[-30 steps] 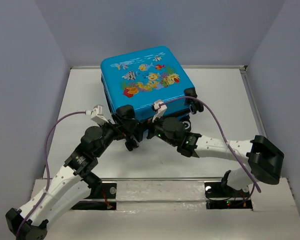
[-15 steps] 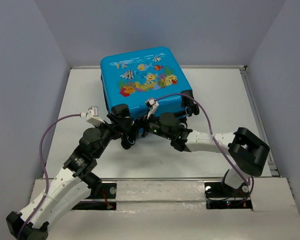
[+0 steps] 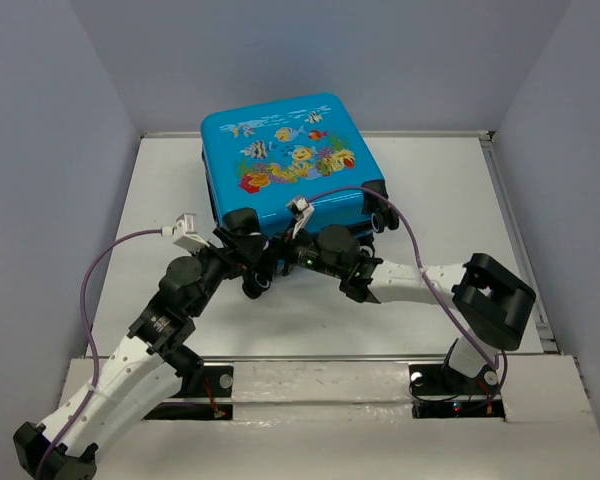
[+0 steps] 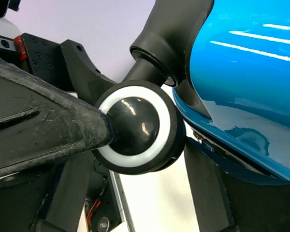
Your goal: Pack the luggage
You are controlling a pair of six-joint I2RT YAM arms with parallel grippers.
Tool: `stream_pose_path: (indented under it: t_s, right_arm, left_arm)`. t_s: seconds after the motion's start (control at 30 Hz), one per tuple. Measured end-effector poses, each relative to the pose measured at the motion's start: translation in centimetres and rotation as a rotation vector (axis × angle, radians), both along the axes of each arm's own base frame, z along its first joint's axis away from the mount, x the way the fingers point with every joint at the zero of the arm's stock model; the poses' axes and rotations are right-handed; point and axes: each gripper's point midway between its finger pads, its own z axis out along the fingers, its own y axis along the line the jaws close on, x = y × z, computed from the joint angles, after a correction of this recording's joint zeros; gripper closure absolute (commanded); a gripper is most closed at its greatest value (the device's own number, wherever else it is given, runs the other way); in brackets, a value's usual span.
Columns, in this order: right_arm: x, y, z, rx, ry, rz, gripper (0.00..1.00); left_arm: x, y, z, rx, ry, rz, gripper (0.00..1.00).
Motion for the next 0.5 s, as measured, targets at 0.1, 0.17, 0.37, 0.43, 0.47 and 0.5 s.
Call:
stream_pose_path:
  t_s: [0.1, 0.17, 0.37, 0.43, 0.47, 0.5]
  right_arm:
    - [0.7, 0.0, -0.3, -0.019, -0.002, -0.032, 0.65]
    - [1.0, 0.1, -0.7, -0.034, -0.004, -0.046, 0.76]
    - [0.9, 0.2, -0.2, -0.01, -0.001, -0.064, 0.91]
    - [0.7, 0.1, 0.3, 0.002, -0.016, -0.076, 0.93]
    - [0.7, -0.2, 0.5, 0.003, -0.023, -0.089, 0.93]
    - [0.8, -0.6, 0.8, 0.007, -0.03, -0.104, 0.93]
  left_arm:
    - [0.0, 0.1, 0.0, -0.001, -0.001, 0.001, 0.14]
    - [0.2, 0.5, -0.6, 0.024, 0.0, 0.022, 0.16]
    - [0.3, 1.4, -2.0, 0.056, 0.026, 0.056, 0.14]
    - [-0.1, 1.9, -1.6, 0.051, 0.016, 0.067, 0.17]
    - [-0.6, 2.1, -1.6, 0.053, 0.014, 0.066, 0.18]
    - [-1.2, 2.4, -1.4, 0.051, 0.007, 0.064, 0.19]
